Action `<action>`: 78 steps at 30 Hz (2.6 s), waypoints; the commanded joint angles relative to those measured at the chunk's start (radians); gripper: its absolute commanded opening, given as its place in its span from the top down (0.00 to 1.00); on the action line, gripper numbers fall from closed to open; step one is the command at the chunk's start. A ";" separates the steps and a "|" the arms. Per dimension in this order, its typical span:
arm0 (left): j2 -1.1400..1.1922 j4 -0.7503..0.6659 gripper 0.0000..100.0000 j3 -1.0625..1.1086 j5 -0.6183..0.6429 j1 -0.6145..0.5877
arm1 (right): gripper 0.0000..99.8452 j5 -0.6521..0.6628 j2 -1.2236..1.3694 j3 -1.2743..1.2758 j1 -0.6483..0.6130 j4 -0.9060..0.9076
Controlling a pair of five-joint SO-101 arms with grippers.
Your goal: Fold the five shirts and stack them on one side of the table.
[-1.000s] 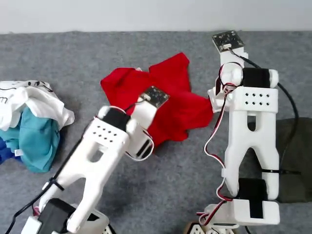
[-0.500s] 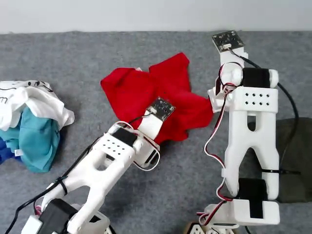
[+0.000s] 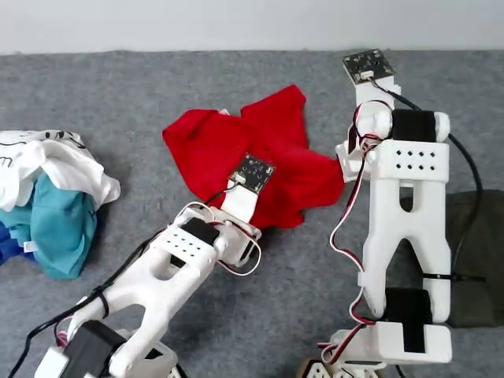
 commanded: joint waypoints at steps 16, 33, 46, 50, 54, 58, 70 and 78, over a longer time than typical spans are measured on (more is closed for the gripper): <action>0.296 0.161 0.99 -0.331 0.003 0.002 | 0.99 -0.005 -0.045 -0.003 0.005 -0.002; 0.295 0.618 0.99 -0.644 -0.221 -0.190 | 0.99 -0.006 -0.048 -0.003 0.010 -0.001; 0.281 1.045 0.99 -1.121 -0.384 -0.519 | 0.99 -0.005 -0.348 -0.008 0.015 -0.025; 0.161 1.045 0.99 -1.153 -0.384 -0.569 | 0.99 -0.006 -0.476 -0.008 0.085 -0.013; -0.020 1.045 0.99 -1.152 -0.387 -0.603 | 0.99 -0.008 -0.581 -0.008 0.185 0.035; -0.164 1.045 0.99 -1.152 -0.388 -0.606 | 0.99 -0.006 -0.682 -0.009 0.222 0.053; -0.350 1.043 0.99 -0.900 -0.451 -0.598 | 0.99 -0.003 -0.628 0.101 0.120 0.117; -0.354 1.040 0.99 -0.763 -0.453 -0.598 | 0.91 0.060 -0.295 0.454 -0.355 -0.041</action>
